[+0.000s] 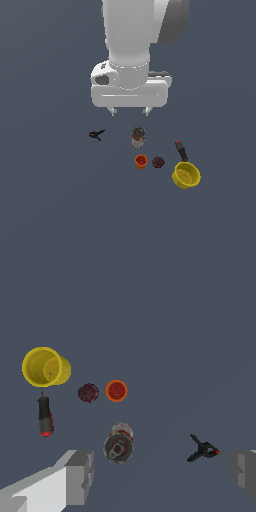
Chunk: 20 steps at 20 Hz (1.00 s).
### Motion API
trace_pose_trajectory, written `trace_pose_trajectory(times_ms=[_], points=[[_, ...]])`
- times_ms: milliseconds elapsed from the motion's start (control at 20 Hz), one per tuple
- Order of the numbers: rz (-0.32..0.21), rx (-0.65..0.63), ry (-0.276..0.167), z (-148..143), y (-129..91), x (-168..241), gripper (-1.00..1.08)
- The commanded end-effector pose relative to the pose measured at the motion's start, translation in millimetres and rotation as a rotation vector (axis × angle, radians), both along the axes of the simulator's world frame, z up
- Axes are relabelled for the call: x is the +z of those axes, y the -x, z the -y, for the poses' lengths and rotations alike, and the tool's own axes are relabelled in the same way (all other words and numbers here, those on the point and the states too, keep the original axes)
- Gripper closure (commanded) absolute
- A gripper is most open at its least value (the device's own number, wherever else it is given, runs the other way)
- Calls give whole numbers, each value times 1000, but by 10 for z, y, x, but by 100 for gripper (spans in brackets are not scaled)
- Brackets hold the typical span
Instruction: Pick up a designated object from a clutter of objects.
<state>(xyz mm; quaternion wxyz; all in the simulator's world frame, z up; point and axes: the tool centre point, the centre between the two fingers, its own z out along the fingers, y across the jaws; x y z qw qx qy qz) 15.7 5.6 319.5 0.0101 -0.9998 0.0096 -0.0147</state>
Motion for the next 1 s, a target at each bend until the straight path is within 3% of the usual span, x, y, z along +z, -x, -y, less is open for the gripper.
trace_pose_trajectory(times_ms=[0,450,950], points=[[0,0,0,0,0,0,-92],[-13,24,-30,-288,25,14,-92],[-15,-6,-30,-321,-6,-56,-92]])
